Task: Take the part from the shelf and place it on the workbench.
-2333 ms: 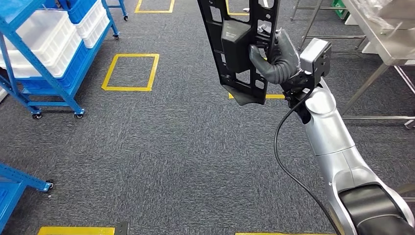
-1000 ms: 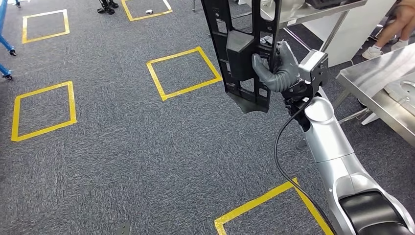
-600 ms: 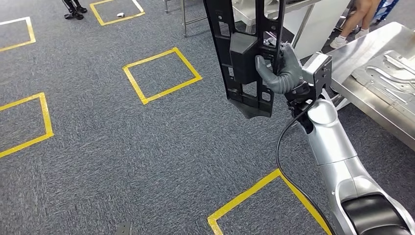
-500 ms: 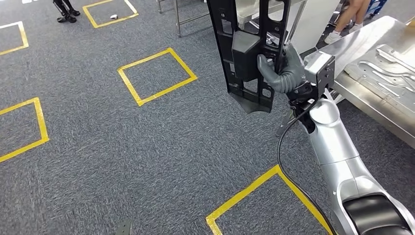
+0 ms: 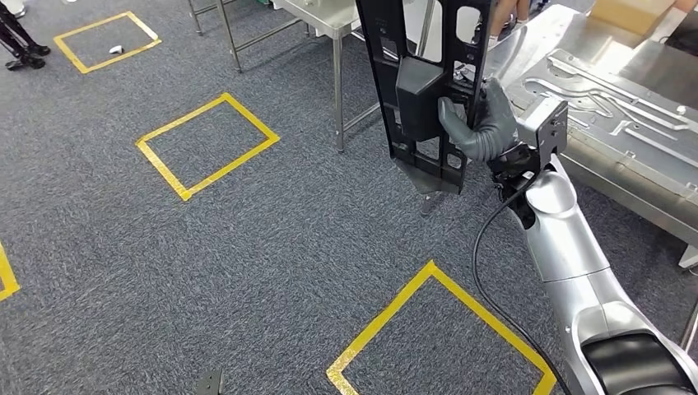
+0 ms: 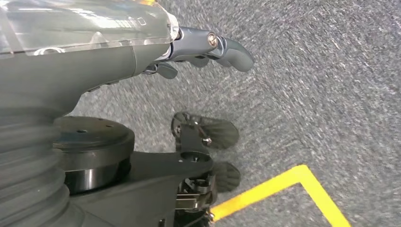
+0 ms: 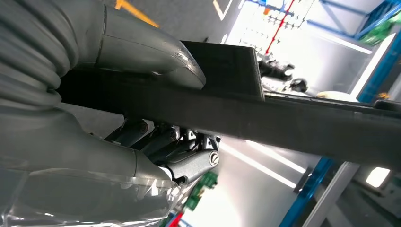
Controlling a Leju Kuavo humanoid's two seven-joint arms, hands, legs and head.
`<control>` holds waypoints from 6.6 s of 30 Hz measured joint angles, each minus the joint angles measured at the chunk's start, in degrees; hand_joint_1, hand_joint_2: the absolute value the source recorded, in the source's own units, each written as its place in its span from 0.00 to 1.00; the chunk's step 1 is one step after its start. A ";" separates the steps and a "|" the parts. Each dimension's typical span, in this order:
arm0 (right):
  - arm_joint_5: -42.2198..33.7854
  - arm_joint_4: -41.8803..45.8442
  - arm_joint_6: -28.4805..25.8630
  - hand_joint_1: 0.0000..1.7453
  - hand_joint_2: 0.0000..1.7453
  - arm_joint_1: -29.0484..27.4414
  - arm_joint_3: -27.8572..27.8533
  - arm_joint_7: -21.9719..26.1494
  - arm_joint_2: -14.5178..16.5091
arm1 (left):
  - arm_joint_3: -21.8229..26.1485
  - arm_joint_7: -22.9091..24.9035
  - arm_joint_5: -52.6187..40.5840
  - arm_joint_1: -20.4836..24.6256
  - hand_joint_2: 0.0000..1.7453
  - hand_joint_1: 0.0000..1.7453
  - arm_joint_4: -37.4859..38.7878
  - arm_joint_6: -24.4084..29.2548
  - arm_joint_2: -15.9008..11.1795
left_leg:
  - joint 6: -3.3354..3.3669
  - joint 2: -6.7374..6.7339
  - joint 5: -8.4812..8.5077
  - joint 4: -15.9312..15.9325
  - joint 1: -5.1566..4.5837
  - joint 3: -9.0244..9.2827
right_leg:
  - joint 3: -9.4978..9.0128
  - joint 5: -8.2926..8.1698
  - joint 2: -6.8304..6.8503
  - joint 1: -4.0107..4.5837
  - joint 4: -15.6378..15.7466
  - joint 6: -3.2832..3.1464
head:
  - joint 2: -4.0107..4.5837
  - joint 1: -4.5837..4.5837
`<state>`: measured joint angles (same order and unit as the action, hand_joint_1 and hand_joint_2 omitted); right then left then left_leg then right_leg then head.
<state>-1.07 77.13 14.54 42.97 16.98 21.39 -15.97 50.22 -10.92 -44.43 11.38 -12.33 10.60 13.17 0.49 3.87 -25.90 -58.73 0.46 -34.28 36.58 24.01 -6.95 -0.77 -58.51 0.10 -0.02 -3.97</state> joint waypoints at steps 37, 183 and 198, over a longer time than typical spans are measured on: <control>3.47 0.27 0.02 1.00 1.00 0.72 -0.32 -0.68 -0.60 | -0.57 -0.09 0.25 0.92 1.00 0.00 0.01 -0.08 -0.02 | 1.36 -3.36 0.91 1.84 0.38 0.64 | 4.79 5.25 5.54 -0.14 -9.18 2.09 | 0.00 0.21; 68.10 -46.54 -25.94 1.00 1.00 24.15 18.88 -13.34 22.22 | -0.77 -4.71 3.22 -0.81 1.00 0.00 0.01 -0.93 -1.71 | -0.34 -3.60 2.99 -0.39 -0.28 -2.64 | -3.42 1.90 6.36 0.65 0.57 -0.95 | 0.00 0.11; 70.46 -48.69 -29.61 1.00 1.00 23.50 18.94 -13.80 22.11 | -0.75 -4.69 3.11 -0.86 1.00 0.00 0.01 -0.97 -1.73 | 0.31 -3.35 -0.06 0.37 -0.17 1.04 | 2.18 -1.41 6.89 -0.06 -1.98 1.28 | 0.00 0.12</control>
<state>69.39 28.45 -15.07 66.47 35.93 7.59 6.14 49.47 -15.61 -41.32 10.52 -12.33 9.63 11.45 0.80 0.51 -25.97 -58.36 0.28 -33.24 38.76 22.60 -0.06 -0.84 -60.49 1.38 -0.02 -3.85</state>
